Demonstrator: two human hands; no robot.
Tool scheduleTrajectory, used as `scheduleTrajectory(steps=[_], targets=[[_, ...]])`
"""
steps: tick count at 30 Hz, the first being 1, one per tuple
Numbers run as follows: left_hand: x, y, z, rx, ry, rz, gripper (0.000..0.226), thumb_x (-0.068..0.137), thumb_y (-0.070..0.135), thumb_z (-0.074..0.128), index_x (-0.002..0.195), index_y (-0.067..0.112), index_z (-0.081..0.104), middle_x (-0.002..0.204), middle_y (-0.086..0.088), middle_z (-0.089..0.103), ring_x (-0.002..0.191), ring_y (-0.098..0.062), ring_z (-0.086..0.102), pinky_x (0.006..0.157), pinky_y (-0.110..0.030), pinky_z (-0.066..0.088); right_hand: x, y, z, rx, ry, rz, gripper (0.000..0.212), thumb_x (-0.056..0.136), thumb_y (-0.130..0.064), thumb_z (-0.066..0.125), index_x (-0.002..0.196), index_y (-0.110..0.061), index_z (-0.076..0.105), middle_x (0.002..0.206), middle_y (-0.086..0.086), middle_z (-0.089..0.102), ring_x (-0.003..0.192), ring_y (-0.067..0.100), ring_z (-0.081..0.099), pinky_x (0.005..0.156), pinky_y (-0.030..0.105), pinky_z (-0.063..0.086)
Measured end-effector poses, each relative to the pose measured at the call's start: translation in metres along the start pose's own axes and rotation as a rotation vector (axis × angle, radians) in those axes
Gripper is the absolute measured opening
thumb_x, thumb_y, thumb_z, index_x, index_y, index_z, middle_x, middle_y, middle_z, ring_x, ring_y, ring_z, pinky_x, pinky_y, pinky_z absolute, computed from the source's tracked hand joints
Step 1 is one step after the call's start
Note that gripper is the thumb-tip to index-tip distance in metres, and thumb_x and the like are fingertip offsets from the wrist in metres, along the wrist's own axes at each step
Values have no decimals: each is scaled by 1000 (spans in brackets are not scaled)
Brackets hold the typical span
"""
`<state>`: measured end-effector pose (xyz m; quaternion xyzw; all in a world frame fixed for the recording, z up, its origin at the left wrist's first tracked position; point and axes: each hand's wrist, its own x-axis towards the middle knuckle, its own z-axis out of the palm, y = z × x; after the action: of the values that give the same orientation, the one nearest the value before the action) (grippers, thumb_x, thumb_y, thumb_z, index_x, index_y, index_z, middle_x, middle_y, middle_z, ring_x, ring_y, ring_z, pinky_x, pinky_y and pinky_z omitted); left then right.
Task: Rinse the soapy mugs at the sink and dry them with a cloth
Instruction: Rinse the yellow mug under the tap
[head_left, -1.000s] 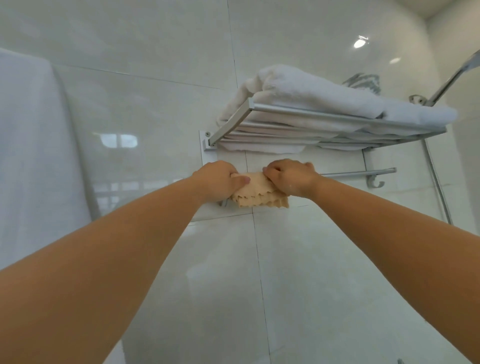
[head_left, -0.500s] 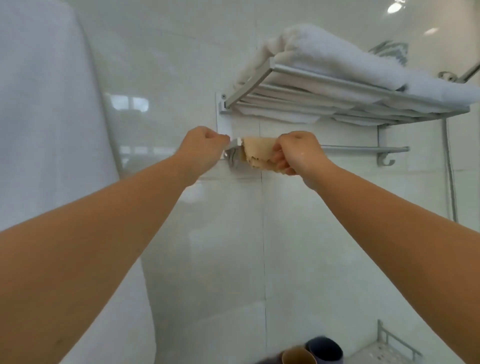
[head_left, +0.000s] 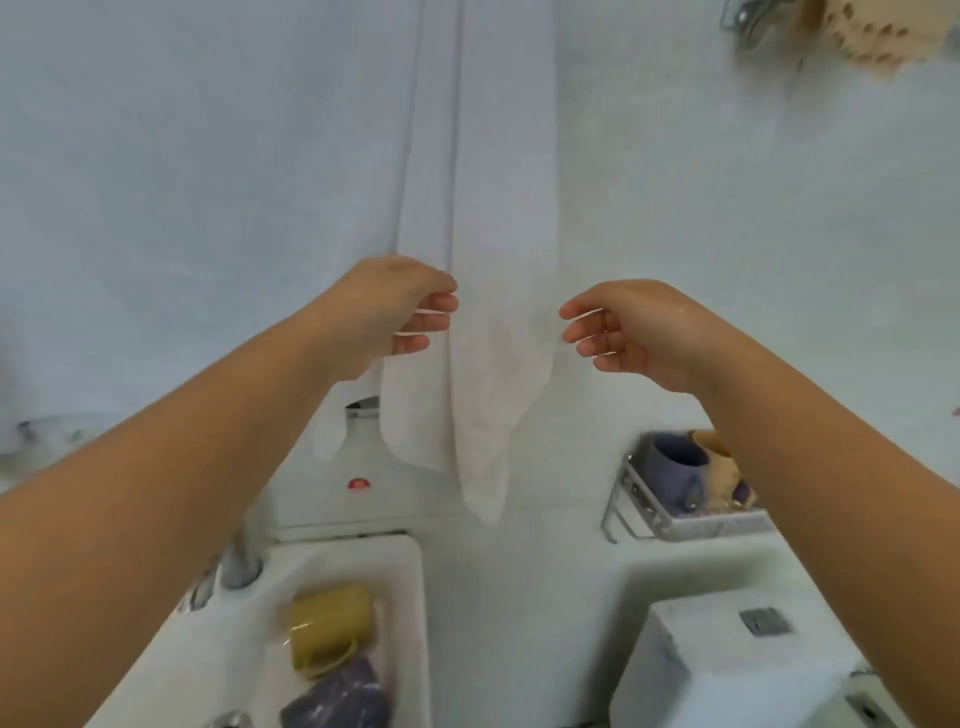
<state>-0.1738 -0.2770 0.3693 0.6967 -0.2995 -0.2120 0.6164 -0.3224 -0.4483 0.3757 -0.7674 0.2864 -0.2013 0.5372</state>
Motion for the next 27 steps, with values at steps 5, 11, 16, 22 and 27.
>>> scheduleTrajectory(steps=[5,11,16,22,27], targets=[[-45,-78,-99,98,11,-109,10,94,25,60,95,16,65,90,2,69,80,-12,66,74,-27,50,-20,31,114,-21,-89,99,16,93,-20,55,96,-11,67,79,4,67,65,15,61,61,25,49],[-85,-170,-163,219,-48,-167,12,97,21,56,87,19,62,89,2,67,73,-7,61,68,-24,46,-39,92,239,-48,-188,270,18,93,-20,55,100,-8,66,83,8,67,68,17,61,65,27,49],[-109,-243,-190,240,15,-184,18,97,18,55,80,18,63,81,0,67,67,-8,61,66,-24,46,-39,149,313,-167,-262,375,19,95,-19,51,103,-8,64,86,8,66,70,18,59,68,27,49],[-112,-344,-215,114,281,-312,21,98,18,50,81,14,62,82,-1,66,68,-15,60,64,-27,44,-8,242,379,-610,-209,266,51,93,-38,52,137,-16,40,133,11,49,119,32,48,99,40,42],[-94,-408,-213,134,265,-351,16,95,15,53,82,14,63,84,-1,66,71,-15,62,65,-25,45,17,283,398,-886,-123,210,98,74,-71,60,148,-25,14,143,12,33,130,39,34,107,52,29]])
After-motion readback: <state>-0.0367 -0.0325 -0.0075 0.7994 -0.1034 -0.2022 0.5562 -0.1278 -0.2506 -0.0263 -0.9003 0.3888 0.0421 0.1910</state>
